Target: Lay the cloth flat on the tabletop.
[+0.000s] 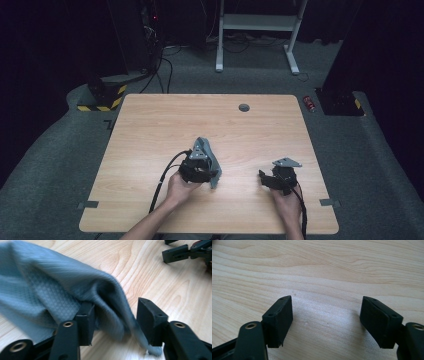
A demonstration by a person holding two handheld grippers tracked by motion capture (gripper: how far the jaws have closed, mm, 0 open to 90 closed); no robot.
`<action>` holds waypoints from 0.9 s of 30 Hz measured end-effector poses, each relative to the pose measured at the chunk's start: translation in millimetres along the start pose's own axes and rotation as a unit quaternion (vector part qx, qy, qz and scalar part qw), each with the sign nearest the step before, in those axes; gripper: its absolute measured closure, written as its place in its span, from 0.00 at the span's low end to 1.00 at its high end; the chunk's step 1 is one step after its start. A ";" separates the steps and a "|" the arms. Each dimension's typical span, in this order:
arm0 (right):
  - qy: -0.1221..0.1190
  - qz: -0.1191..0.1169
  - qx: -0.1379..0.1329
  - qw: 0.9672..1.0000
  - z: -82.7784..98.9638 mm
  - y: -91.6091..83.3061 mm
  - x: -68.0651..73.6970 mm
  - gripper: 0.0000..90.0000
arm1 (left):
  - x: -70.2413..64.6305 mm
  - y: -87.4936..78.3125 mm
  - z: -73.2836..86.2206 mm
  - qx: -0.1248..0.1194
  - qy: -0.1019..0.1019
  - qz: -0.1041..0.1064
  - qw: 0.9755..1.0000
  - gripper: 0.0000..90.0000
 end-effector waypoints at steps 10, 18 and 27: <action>-0.005 -0.002 -0.010 1.000 -1.9 -2.1 4.8 0.55 | 30.3 -30.8 5.5 -0.019 -0.036 -0.038 0.998 0.54; -0.004 -0.072 -0.024 0.997 -24.1 -8.1 41.0 0.55 | 35.8 -7.7 9.1 -0.006 -0.047 -0.031 0.998 0.65; -0.023 -0.121 -0.041 0.991 -60.8 1.5 87.7 0.50 | 32.4 6.4 4.3 -0.010 -0.052 -0.027 0.998 0.85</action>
Point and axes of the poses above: each handheld gripper's, and its own axes: y roughly forward along the jaws, z roughly out of its underside, x roughly to its left, the point moved 8 cm from there along y, roughly forward along the jaws, and after that the axes turned 12 degrees about -y, right-handed, at the moved point
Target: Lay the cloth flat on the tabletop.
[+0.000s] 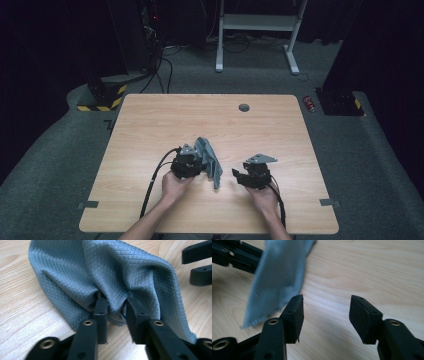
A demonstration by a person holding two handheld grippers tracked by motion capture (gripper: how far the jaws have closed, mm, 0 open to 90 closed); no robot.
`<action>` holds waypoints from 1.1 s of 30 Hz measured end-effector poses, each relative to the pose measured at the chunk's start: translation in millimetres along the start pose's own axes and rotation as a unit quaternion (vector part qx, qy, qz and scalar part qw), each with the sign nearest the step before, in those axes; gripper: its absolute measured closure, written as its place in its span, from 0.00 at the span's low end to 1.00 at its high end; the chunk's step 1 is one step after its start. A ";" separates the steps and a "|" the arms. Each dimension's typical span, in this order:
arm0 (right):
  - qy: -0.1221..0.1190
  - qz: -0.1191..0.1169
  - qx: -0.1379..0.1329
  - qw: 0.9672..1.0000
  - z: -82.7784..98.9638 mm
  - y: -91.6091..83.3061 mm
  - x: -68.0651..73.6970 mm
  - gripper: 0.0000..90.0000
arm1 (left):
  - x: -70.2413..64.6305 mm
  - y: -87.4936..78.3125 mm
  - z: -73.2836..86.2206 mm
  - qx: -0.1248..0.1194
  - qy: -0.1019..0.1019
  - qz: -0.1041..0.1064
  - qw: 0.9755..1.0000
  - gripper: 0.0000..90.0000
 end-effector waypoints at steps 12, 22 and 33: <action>-0.050 -0.004 0.043 0.998 -12.8 47.9 29.5 0.76 | 2.0 -5.2 1.2 0.009 0.015 0.003 1.000 0.96; -0.074 0.003 0.047 0.996 -6.2 36.8 19.1 0.99 | 6.6 -15.1 -0.8 0.004 0.027 -0.006 1.000 0.96; -0.039 0.040 0.026 0.998 2.2 0.6 -17.1 1.00 | 26.8 -37.2 -14.1 -0.025 0.021 -0.036 0.999 0.96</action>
Point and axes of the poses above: each handheld gripper's, and its own axes: y roughly forward along the jaws, z roughly out of its underside, x roughly to its left, the point moved 8 cm from there along y, roughly forward along the jaws, and after that the axes turned 12 degrees about -y, right-handed, at the moved point
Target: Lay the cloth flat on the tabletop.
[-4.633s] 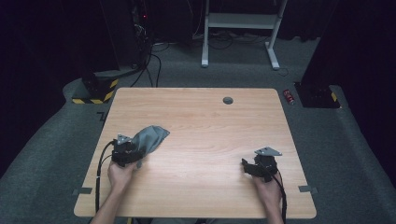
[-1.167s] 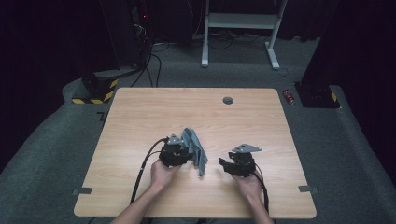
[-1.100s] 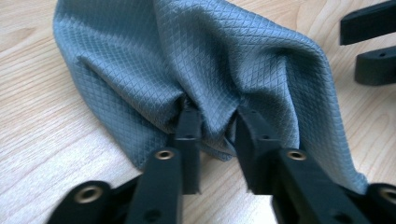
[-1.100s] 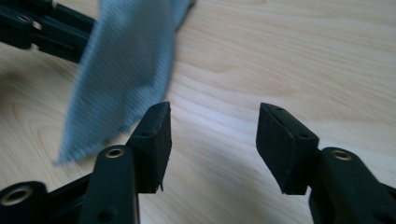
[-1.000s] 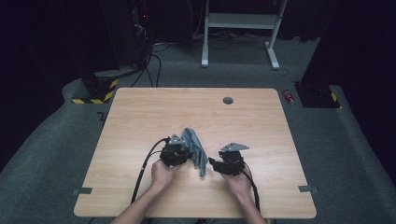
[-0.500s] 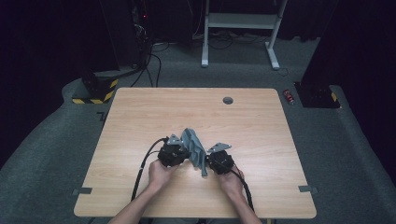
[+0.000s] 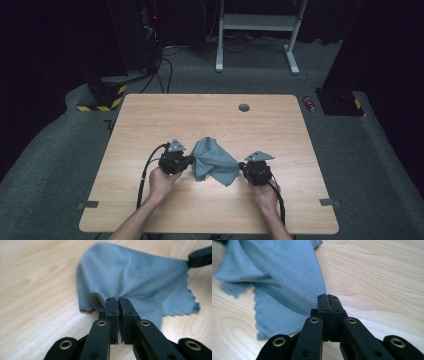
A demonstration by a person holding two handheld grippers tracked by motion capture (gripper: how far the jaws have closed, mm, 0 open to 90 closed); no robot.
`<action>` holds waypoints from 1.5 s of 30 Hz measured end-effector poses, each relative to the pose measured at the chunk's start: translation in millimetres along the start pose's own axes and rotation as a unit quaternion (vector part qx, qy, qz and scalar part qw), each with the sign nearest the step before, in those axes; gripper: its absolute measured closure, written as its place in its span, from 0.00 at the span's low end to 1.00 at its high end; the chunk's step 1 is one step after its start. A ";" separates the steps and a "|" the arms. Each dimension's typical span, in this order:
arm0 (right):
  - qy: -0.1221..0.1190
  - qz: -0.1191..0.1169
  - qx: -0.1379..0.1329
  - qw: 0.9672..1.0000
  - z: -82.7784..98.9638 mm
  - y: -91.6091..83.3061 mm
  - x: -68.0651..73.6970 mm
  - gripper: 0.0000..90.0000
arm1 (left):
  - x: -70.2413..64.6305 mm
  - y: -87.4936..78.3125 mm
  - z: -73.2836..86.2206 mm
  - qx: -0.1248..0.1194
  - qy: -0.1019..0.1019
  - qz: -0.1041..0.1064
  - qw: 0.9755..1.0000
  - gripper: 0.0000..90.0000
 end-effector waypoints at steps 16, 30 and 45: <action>-0.038 -0.043 -0.024 0.998 -3.0 -9.6 40.7 0.81 | -7.4 -4.9 27.5 0.028 0.013 -0.017 0.999 0.71; -0.104 -0.044 0.024 0.993 4.9 10.6 65.2 0.96 | 5.1 1.6 24.4 0.026 0.006 -0.023 0.999 0.98; -0.068 -0.017 0.031 0.997 31.7 -17.7 34.2 0.99 | 17.9 -14.5 23.2 0.023 -0.006 -0.024 0.999 0.80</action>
Point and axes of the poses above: each handheld gripper's, and its own axes: y roughly forward along the jaws, z roughly out of its underside, x roughly to its left, the point moved 8 cm from there along y, roughly forward along the jaws, and after that the axes turned 12 degrees about -y, right-handed, at the moved point
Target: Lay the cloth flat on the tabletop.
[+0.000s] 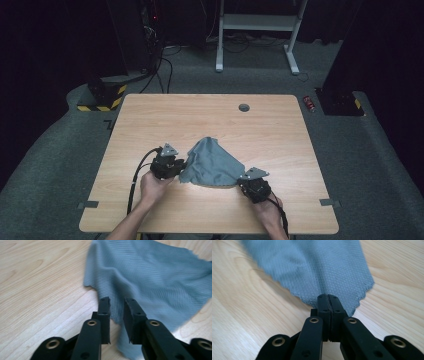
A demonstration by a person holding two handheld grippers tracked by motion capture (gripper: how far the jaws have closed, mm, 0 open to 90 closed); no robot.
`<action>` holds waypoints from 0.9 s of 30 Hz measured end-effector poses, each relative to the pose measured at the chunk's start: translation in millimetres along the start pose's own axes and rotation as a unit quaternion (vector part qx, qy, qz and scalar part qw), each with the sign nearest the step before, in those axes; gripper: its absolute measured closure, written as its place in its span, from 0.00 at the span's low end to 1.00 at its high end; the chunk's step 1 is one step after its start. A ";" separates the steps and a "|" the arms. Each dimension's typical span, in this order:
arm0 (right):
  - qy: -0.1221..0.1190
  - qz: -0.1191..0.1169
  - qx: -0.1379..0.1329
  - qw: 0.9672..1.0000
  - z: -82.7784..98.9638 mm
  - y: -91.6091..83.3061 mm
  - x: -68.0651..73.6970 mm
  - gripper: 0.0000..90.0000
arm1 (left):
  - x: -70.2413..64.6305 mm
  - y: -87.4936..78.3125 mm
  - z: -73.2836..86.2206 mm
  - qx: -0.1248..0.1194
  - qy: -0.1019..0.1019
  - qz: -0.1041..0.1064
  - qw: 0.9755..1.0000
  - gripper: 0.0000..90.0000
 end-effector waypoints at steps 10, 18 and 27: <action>0.012 0.003 -0.021 1.000 -7.9 -3.6 -0.2 0.78 | 7.6 25.9 -0.1 0.026 -0.019 -0.031 0.999 0.67; -0.003 -0.017 0.000 1.000 -11.1 12.8 9.6 0.98 | 7.8 30.7 4.1 0.042 0.016 -0.031 0.999 0.96; -0.024 -0.058 -0.005 0.998 -7.7 2.8 27.0 0.98 | 12.1 18.2 6.6 0.034 0.016 -0.044 0.998 0.94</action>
Point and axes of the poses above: each handheld gripper's, and its own axes: y roughly forward along the jaws, z roughly out of its underside, x roughly to its left, the point moved 8 cm from there along y, roughly forward along the jaws, and after that the axes turned 12 degrees about -y, right-handed, at the moved point
